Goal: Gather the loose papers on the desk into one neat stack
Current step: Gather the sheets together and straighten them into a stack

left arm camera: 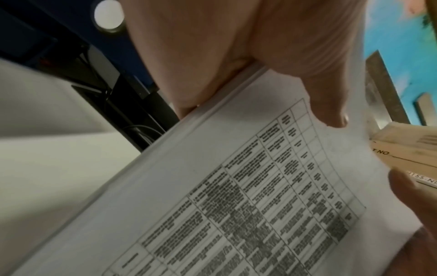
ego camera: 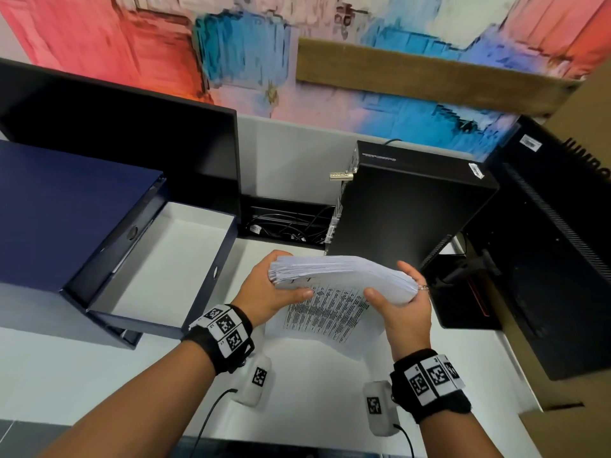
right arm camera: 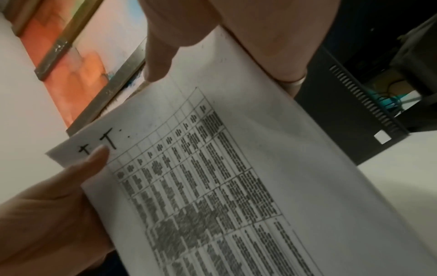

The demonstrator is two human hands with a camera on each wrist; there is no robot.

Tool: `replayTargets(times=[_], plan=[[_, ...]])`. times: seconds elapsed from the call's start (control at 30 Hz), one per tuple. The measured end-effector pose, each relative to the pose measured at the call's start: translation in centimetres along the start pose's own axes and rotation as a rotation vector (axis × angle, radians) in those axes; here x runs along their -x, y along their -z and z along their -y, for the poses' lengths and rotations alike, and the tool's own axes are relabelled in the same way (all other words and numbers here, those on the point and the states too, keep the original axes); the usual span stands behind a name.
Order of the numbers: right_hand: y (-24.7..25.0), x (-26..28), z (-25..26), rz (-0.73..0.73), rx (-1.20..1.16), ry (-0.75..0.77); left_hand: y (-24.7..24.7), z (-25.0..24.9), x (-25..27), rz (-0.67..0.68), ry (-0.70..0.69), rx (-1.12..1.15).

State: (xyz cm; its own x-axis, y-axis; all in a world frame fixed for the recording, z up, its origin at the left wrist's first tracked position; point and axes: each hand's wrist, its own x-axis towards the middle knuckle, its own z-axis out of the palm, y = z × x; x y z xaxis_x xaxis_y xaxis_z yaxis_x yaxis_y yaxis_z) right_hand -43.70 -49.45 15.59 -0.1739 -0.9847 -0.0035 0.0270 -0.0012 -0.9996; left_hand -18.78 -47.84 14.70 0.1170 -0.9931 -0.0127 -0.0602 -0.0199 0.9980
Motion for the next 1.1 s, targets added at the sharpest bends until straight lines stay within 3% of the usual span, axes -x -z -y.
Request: replayTargets(times=[0.4, 0.6, 0.67, 0.77, 0.87, 0.93, 1.0, 1.1], plan=[[-0.2, -0.1, 0.2, 0.043, -0.074, -0.07, -0.5, 0.0, 0.1, 0.01, 0.019, 0.039], [0.0, -0.4, 1.1, 0.033, -0.012, -0.035, -0.9, -0.8, 0.2, -0.039, -0.073, -0.155], [0.3, -1.0, 1.5, -0.024, 0.094, 0.027, -1.3, -2.0, 0.0, -0.063, -0.124, -0.182], [0.8, -2.1, 3.0, -0.101, 0.486, 0.159, -1.4, -4.2, -0.6, -0.103, -0.287, -0.52], [-0.1, -2.5, 5.0, 0.014, 0.913, 0.468, -2.2, -7.4, -0.6, -0.095, -0.406, -0.763], [-1.4, -2.7, 6.1, 0.187, 1.03, 0.634, -2.9, -8.8, -0.4, -0.041, -0.453, -0.847], [-2.2, -2.8, 6.7, 0.356, 1.016, 0.665, -3.3, -9.3, -0.4, -0.002, -0.49, -0.883], [-1.7, -2.7, 6.7, 0.406, 0.958, 0.624, -2.6, -8.5, -0.9, 0.048, -0.4, -0.852]])
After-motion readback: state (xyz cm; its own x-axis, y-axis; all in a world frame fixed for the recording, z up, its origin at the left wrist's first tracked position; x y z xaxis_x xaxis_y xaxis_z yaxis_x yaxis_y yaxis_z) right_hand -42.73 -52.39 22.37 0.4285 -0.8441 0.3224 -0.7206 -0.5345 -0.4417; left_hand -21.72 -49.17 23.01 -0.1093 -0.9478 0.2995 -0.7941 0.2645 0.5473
